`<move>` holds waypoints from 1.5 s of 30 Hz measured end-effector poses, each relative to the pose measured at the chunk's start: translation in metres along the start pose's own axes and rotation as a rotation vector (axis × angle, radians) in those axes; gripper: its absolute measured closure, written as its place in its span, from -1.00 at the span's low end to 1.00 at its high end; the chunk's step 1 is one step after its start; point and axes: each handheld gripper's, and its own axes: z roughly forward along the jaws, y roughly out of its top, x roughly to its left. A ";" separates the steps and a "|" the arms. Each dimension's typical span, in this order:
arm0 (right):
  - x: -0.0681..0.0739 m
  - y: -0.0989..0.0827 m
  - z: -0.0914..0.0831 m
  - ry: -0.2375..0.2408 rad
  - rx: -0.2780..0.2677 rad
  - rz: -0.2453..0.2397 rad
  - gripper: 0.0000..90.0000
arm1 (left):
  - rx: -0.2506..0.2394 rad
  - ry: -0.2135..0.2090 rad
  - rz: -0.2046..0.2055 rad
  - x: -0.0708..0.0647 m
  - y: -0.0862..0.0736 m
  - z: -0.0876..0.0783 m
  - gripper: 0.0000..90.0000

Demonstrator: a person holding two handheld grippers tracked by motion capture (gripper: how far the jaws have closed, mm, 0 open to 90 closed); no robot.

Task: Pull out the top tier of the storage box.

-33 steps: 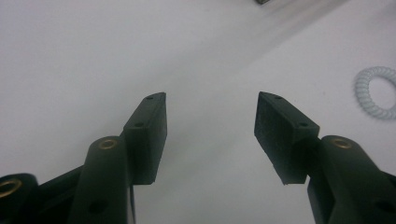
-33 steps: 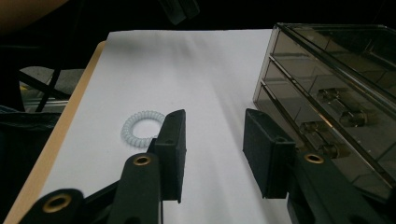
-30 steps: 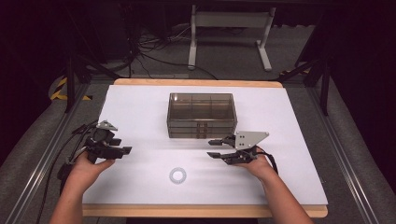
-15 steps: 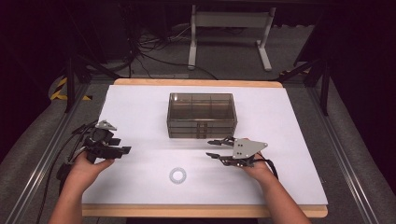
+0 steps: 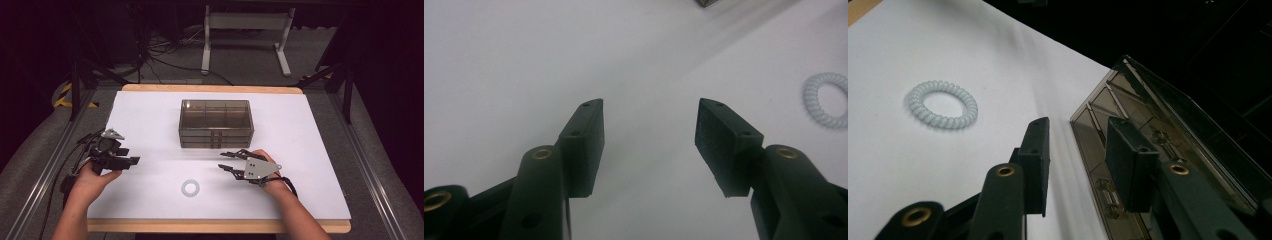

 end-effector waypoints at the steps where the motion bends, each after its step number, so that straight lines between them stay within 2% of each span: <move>1: 0.001 0.000 0.001 -0.008 0.005 -0.012 0.37 | 0.001 -0.003 -0.002 0.000 0.000 0.000 0.03; 6: 0.008 0.002 0.005 -0.037 0.045 -0.092 0.39 | 0.001 -0.003 0.000 0.000 0.000 0.001 0.04; 13: 0.015 0.004 0.010 -0.077 0.108 -0.150 0.46 | 0.001 -0.001 0.005 0.000 0.001 0.001 0.04; 17: 0.020 0.008 0.011 -0.142 0.154 -0.208 0.46 | 0.005 0.000 0.004 0.000 0.001 0.002 0.04; 22: 0.021 0.012 0.011 -0.190 0.190 -0.223 0.52 | 0.003 -0.007 0.004 0.001 0.003 0.003 0.04; 28: 0.027 0.015 0.013 -0.233 0.267 -0.287 0.59 | 0.002 -0.006 0.004 0.002 0.006 0.006 0.04; 29: 0.027 0.015 0.013 -0.233 0.267 -0.287 0.59 | 0.002 -0.006 0.004 0.002 0.006 0.006 0.04; 36: 0.032 0.021 0.020 -0.279 0.380 -0.334 0.61 | 0.001 -0.015 0.004 0.000 0.008 0.006 0.04; 37: 0.032 0.021 0.020 -0.279 0.380 -0.334 0.61 | 0.001 -0.015 0.004 0.000 0.008 0.006 0.04; 38: 0.034 0.022 0.022 -0.300 0.414 -0.357 0.62 | -0.003 -0.014 0.004 0.001 0.008 0.006 0.04; 39: 0.034 0.022 0.022 -0.300 0.414 -0.357 0.62 | -0.003 -0.014 0.004 0.001 0.008 0.006 0.04; 40: 0.036 0.022 0.025 -0.320 0.450 -0.393 0.62 | -0.010 -0.014 0.001 0.002 0.008 0.005 0.04; 43: 0.039 0.024 0.028 -0.352 0.485 -0.441 0.62 | -0.012 -0.014 -0.001 0.002 0.008 0.004 0.04; 45: 0.040 0.024 0.029 -0.362 0.494 -0.450 0.62 | -0.012 -0.016 0.000 0.002 0.008 0.004 0.04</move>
